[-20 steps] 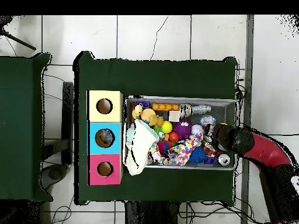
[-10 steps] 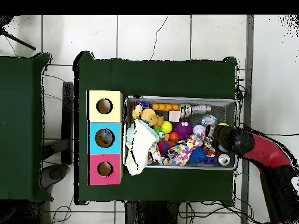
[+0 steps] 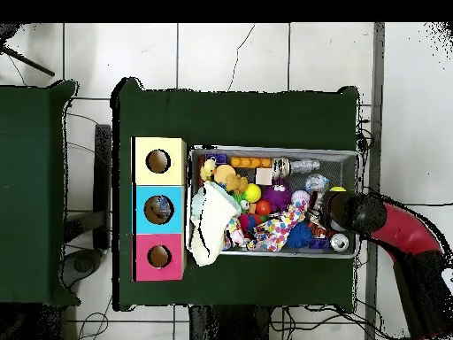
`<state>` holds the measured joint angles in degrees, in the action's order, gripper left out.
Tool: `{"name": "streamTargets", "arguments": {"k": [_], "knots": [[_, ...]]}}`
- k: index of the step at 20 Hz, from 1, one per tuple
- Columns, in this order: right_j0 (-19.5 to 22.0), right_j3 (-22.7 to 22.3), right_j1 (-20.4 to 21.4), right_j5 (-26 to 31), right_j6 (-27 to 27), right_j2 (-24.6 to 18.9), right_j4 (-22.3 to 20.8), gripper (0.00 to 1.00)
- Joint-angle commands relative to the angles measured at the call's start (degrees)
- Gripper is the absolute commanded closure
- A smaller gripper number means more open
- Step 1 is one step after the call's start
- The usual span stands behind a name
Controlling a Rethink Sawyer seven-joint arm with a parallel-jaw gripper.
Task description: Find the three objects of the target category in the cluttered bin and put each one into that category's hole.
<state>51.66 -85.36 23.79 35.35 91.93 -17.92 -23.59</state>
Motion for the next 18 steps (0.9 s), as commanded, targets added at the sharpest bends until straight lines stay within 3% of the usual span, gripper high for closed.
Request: {"name": "streamTargets", "arguments": {"k": [1, 9, 18], "knots": [[1.1, 0.7, -3.2, 17.7, -9.8, -6.2, 4.0, 1.00], [1.8, 5.1, -6.0, 34.0, -15.4, -9.4, 5.7, 1.00], [2.3, 7.5, -7.1, 34.9, -14.9, -12.0, 3.4, 1.00]]}}
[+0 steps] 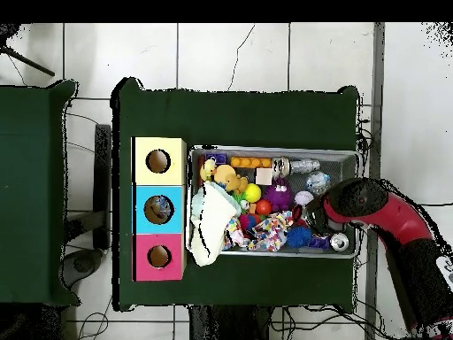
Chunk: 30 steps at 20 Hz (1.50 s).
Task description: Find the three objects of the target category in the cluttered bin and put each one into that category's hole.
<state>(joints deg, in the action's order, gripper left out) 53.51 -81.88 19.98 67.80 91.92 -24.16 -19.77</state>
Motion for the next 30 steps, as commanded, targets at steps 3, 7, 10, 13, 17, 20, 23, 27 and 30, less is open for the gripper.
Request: {"name": "streamTargets", "arguments": {"k": [3, 7, 10, 13, 17, 20, 23, 27, 30], "knots": [[0.2, 5.9, -3.6, 2.9, -14.9, -6.2, -1.3, 1.00], [0.2, 6.2, -4.6, 3.6, -14.1, -6.6, -1.0, 1.00], [0.6, 4.8, -5.4, 2.3, -12.8, -7.2, 0.0, 1.00], [1.6, -0.2, -4.6, 0.5, -10.1, -8.1, 1.6, 1.00], [4.8, -9.7, -5.4, -4.2, -6.9, -10.5, 5.3, 1.00], [5.5, -11.2, -5.6, -4.7, -7.5, -12.0, 5.9, 1.00], [3.9, -7.1, -2.7, -2.9, -8.7, -11.4, 2.8, 1.00], [2.5, -1.8, 0.9, -0.5, -11.3, -11.6, -0.2, 1.00], [0.9, 1.7, 4.3, 1.2, -13.1, -11.4, -2.7, 1.00]]}}
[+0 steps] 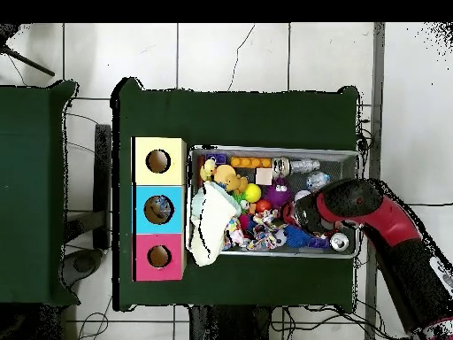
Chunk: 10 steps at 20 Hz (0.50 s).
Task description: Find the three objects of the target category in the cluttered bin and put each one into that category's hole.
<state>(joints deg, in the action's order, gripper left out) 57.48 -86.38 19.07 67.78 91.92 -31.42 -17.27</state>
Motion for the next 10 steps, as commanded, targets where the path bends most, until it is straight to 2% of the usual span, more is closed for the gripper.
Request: {"name": "streamTargets", "arguments": {"k": [1, 7, 10], "knots": [[-3.5, 7.2, 6.1, 2.3, -13.5, -4.1, -5.8, 1.00], [-6.8, 12.3, 9.7, 15.2, -13.9, -2.5, -7.5, 1.00], [-9.3, 16.5, 10.9, 23.6, -13.8, -1.0, -10.0, 1.00]]}}
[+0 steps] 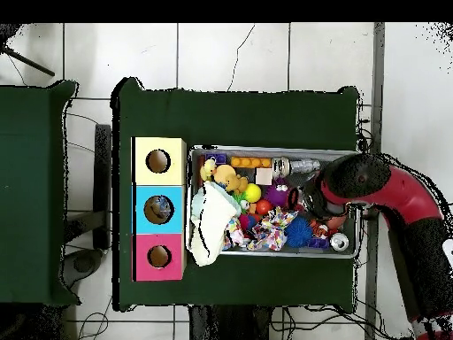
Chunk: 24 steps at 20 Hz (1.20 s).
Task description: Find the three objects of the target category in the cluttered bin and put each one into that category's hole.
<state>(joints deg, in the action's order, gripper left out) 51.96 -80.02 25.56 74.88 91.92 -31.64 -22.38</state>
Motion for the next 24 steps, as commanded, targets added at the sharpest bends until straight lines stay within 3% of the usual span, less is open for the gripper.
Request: {"name": "streamTargets", "arguments": {"k": [1, 4, 7, 14, 18, 24], "knots": [[-4.1, 11.3, 4.4, 18.0, -13.8, -0.6, -5.7, 1.00], [-5.2, 14.6, 4.4, 22.4, -13.9, 0.1, -8.3, 1.00], [-4.8, 15.7, 3.7, 21.7, -14.5, -0.6, -9.1, 1.00], [-0.4, 13.4, -0.4, 6.2, -15.3, -2.5, -9.1, 1.00], [-0.1, 14.6, -1.9, 1.2, -14.4, -2.0, -10.2, 1.00], [-0.1, 18.1, -5.5, -1.4, -16.4, -2.4, -11.0, 1.00]]}}
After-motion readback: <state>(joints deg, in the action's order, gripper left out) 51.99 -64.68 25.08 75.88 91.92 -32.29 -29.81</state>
